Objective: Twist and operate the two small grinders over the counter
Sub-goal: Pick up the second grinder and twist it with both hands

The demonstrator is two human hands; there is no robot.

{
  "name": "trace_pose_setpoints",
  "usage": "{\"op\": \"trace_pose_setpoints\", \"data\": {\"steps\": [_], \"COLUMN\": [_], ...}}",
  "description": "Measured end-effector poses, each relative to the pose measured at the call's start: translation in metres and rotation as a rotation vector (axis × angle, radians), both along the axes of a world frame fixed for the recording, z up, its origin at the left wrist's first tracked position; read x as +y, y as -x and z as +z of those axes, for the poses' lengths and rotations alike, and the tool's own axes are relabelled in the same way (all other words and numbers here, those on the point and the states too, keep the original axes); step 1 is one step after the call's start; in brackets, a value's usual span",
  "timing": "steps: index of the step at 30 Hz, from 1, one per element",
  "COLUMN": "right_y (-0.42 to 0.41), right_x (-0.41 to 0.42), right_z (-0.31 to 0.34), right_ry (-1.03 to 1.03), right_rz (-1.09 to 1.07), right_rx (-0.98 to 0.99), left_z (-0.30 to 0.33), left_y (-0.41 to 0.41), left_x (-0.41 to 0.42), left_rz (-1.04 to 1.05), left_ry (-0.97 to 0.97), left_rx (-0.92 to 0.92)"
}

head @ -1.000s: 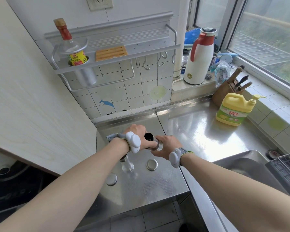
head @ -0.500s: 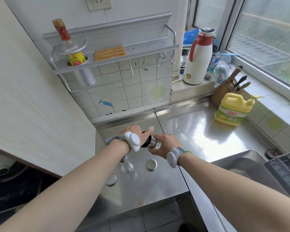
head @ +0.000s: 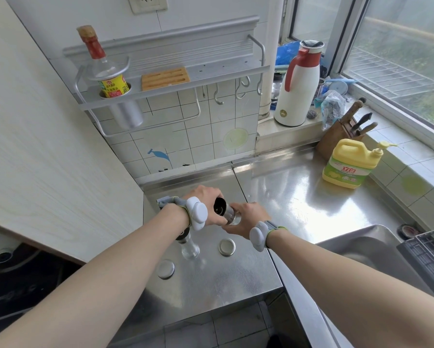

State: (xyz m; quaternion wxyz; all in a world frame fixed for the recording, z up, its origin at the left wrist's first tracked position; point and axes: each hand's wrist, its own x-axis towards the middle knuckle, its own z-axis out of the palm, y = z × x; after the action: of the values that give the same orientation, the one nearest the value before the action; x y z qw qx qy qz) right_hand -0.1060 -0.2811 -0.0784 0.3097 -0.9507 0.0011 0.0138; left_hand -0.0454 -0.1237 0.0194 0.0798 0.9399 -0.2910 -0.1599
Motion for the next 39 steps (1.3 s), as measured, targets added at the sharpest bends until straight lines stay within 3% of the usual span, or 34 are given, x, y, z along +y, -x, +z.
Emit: {"op": "trace_pose_setpoints", "data": {"steps": [10,17,24,30,32,35,39], "right_y": [-0.004,-0.013,-0.014,-0.016,-0.016,-0.018,-0.022], "right_x": [-0.001,0.0,0.0,0.001,-0.001,-0.004,-0.009], "right_z": [-0.006,0.0,-0.002,-0.012,-0.016,-0.028,-0.04], "right_ry": [-0.011,0.018,0.015,-0.037,-0.095,-0.179,-0.251], "right_rz": [-0.01,-0.057,-0.094,-0.049,-0.085,-0.159,-0.23], "right_rx": [-0.051,-0.166,-0.186,-0.125,-0.085,-0.063,-0.01], "left_z": [0.0,0.009,0.012,0.007,0.002,-0.01,-0.029], "left_y": [0.001,0.001,-0.001,0.002,0.001,-0.009,-0.026], "left_x": [-0.009,-0.018,-0.016,-0.015,-0.015,-0.014,-0.01], "left_rz": [0.259,0.669,0.725,0.645,0.553,0.439,0.38], "left_ry": [-0.019,0.247,0.245,0.195,0.257,0.306,0.413], "left_rx": [0.065,0.482,0.647,0.626,0.496,0.163,0.102]}}
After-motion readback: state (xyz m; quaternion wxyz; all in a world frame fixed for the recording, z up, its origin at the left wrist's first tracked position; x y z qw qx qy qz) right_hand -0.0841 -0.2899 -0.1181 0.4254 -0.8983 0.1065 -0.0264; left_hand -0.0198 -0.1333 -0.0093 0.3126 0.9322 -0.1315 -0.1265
